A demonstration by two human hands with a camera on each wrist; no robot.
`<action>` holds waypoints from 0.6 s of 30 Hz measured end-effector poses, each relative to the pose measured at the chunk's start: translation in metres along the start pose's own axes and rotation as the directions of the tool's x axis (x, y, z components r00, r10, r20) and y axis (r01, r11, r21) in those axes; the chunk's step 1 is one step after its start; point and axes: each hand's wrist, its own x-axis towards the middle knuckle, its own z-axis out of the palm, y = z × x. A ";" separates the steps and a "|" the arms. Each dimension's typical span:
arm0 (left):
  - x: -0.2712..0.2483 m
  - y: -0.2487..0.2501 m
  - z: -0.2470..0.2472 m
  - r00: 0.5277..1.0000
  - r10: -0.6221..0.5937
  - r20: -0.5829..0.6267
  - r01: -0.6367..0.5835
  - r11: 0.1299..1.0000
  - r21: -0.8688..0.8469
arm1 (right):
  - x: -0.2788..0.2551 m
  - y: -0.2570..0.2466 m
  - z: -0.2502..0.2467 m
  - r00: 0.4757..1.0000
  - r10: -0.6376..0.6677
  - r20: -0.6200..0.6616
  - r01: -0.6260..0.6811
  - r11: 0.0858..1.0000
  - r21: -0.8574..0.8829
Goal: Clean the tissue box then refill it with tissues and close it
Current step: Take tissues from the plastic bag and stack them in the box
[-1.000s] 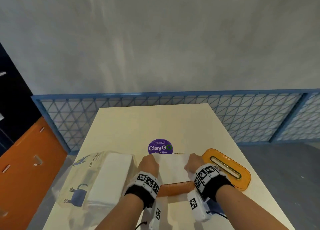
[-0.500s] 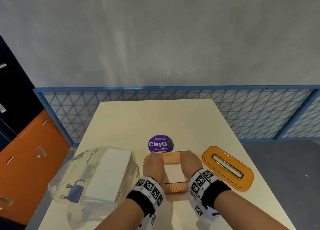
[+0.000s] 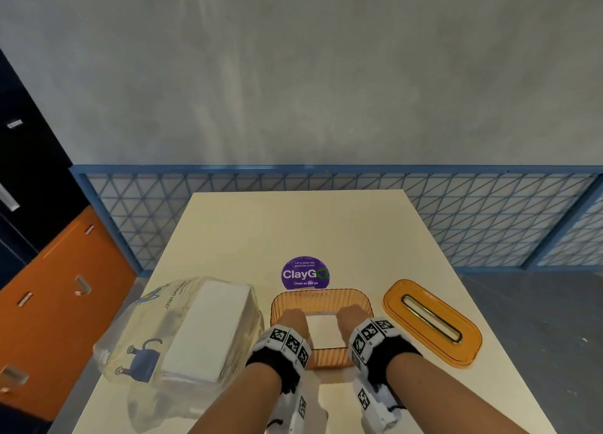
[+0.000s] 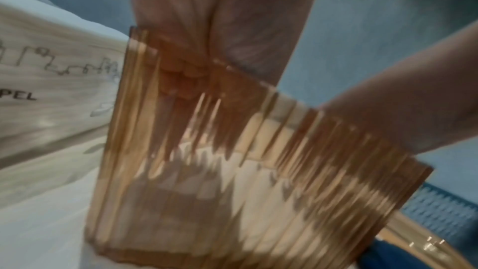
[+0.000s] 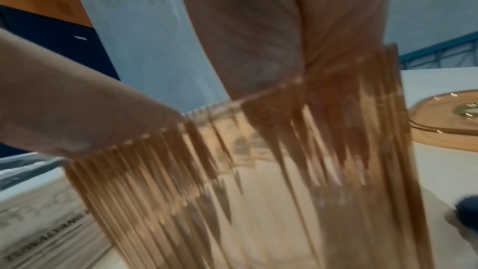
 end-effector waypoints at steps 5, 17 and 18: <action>-0.018 -0.019 -0.023 0.910 0.064 -0.410 -0.161 0.965 -0.207 | -0.018 0.019 -0.006 0.896 0.092 -0.434 0.065 0.941 0.333; -0.039 -0.107 -0.007 0.875 -0.305 -0.376 0.301 0.951 -0.069 | -0.025 0.048 0.012 0.934 0.169 -0.313 -0.020 0.904 0.427; -0.039 -0.109 -0.006 0.874 -0.298 -0.384 0.296 0.953 -0.065 | -0.024 0.048 0.013 0.934 0.176 -0.309 -0.027 0.902 0.432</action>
